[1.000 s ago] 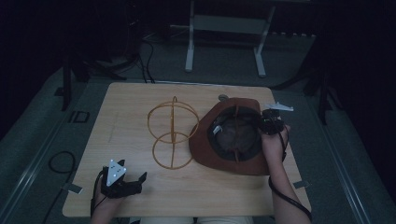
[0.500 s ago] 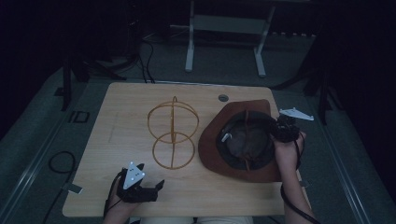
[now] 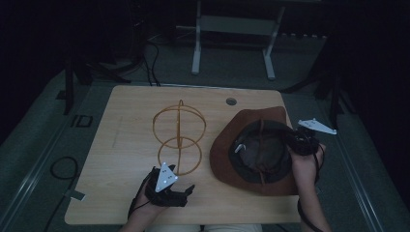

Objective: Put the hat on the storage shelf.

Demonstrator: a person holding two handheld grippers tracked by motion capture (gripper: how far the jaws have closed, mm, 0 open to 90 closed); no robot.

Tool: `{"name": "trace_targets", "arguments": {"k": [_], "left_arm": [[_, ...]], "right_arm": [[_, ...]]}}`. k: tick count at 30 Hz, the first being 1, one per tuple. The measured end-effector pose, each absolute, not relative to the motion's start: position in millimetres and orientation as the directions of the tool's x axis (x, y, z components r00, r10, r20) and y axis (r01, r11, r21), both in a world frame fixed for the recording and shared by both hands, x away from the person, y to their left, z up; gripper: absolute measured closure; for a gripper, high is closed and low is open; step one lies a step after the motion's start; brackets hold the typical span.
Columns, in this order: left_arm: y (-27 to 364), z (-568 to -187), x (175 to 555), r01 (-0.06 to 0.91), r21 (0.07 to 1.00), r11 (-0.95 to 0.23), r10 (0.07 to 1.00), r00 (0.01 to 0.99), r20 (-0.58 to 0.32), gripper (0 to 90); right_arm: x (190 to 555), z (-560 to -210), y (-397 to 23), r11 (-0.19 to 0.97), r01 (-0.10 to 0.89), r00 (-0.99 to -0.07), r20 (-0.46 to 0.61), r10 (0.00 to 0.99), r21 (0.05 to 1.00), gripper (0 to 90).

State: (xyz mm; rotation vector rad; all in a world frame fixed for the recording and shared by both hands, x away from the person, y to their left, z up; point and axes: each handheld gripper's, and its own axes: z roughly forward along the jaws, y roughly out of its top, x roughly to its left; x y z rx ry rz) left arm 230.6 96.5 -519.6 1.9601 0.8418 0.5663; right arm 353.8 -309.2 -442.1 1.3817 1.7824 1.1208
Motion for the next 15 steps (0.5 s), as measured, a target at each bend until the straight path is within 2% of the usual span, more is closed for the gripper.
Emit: {"name": "trace_targets", "arguments": {"k": [9, 15], "left_arm": [[65.3, -496.3, 244.5, 0.291, 0.874, -0.390, 0.704, 0.706, 0.078, 10.6], [40.2, -488.3, 250.8, 0.248, 0.867, -0.433, 0.668, 0.733, 0.124, 10.7]], "right_arm": [[348.5, -441.0, -312.3, 0.098, 0.442, -0.268, 0.028, 0.963, 0.892, 84.3], [344.6, -436.9, -313.5, 0.093, 0.436, -0.266, 0.029, 0.964, 0.895, 84.3]]}}
